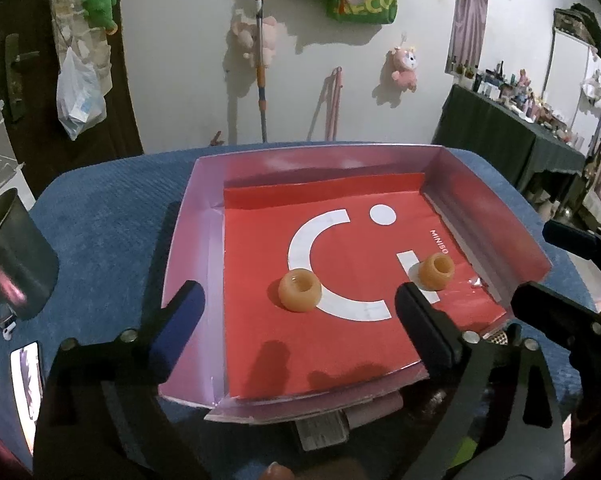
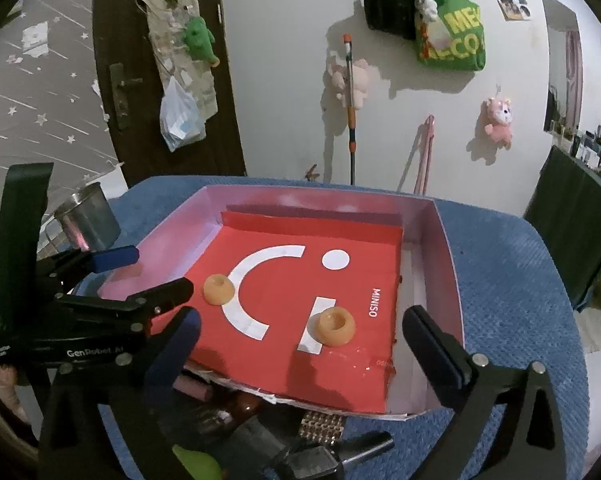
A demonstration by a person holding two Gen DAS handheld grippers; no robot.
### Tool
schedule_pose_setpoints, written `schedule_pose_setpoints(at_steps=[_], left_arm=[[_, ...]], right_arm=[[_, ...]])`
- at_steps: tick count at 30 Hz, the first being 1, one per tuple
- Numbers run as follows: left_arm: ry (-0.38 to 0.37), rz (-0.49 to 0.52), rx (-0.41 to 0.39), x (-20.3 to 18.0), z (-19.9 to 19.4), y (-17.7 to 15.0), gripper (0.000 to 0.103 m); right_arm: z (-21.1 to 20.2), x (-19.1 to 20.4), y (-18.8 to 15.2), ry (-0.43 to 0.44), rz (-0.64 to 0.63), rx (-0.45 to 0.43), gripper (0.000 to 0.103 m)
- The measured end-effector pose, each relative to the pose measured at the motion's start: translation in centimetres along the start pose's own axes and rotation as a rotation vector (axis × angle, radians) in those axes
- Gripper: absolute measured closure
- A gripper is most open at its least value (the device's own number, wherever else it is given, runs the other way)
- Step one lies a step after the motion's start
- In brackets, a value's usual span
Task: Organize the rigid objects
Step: 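Withdraw the right gripper from the box back over the table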
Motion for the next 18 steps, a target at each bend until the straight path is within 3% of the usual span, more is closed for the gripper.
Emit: schedule_pose_setpoints(at_steps=[4, 18], left_arm=[[0.004, 0.000, -0.022, -0.2, -1.0, 0.0, 0.000], [-0.018, -0.011, -0.092, -1.4, -4.6, -0.7, 0.000]], right_arm=[[-0.9, 0.4, -0.1, 0.011, 0.002, -0.025, 0.000], [-4.9, 1.4, -1.0, -0.007, -0.016, -0.119, 0.000]])
Point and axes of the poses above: each gripper's, at about its wrist camera, not at the fingertips, and z roughly the way its jaws point, x to its left, y to its top, the point moved 7 cm from there along z, roughly the way its jaws point, and after that the axes turned 14 degrees about -x, right-handed, at the moved point
